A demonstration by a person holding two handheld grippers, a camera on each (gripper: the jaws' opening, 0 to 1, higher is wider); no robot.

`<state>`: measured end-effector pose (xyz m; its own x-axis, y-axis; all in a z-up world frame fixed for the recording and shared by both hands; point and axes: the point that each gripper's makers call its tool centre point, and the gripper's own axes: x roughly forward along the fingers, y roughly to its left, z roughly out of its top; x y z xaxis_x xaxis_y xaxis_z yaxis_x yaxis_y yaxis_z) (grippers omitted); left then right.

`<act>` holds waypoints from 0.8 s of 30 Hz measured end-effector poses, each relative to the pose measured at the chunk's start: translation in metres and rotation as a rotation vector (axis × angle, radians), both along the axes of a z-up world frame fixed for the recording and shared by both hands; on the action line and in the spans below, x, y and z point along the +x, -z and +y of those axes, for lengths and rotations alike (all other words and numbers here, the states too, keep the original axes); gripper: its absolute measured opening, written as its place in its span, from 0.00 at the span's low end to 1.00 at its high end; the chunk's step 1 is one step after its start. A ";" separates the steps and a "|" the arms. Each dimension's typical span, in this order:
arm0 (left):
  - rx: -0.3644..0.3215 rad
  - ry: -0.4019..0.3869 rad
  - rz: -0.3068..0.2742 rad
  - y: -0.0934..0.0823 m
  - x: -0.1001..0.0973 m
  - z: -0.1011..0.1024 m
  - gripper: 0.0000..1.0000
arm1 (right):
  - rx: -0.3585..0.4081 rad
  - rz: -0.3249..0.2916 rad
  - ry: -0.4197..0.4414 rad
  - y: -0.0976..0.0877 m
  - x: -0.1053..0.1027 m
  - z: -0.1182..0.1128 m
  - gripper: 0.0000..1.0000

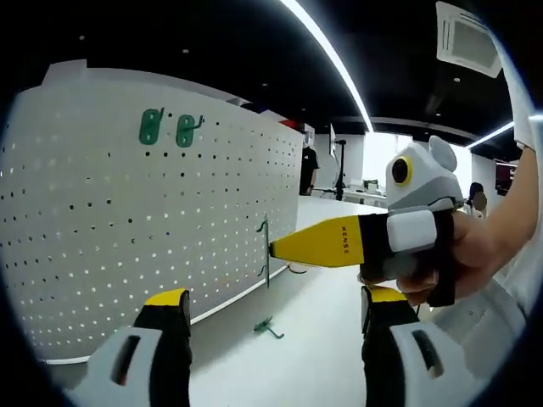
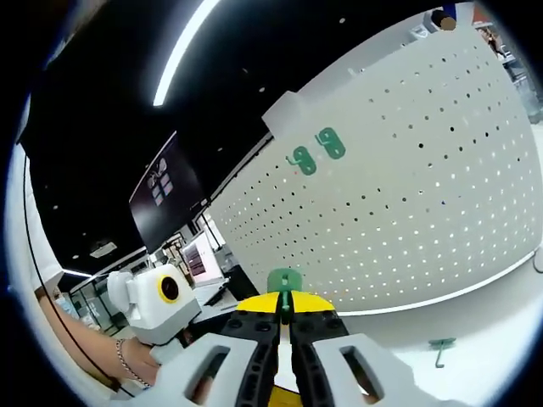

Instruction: Insert the hook assembly into the mounting plate slot until the hook locks in place.

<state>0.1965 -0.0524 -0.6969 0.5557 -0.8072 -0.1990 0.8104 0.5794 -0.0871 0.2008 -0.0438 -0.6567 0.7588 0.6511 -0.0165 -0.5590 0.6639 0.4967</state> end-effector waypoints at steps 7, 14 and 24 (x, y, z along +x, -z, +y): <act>0.004 -0.008 0.000 0.001 0.001 0.003 0.82 | -0.179 -0.072 0.059 -0.003 0.003 -0.008 0.00; 0.005 -0.009 0.003 0.002 0.000 0.002 0.81 | -0.431 -0.120 0.261 0.000 0.017 -0.048 0.00; 0.003 -0.006 0.003 0.002 0.001 0.002 0.80 | -0.423 -0.078 0.319 0.005 0.021 -0.068 0.00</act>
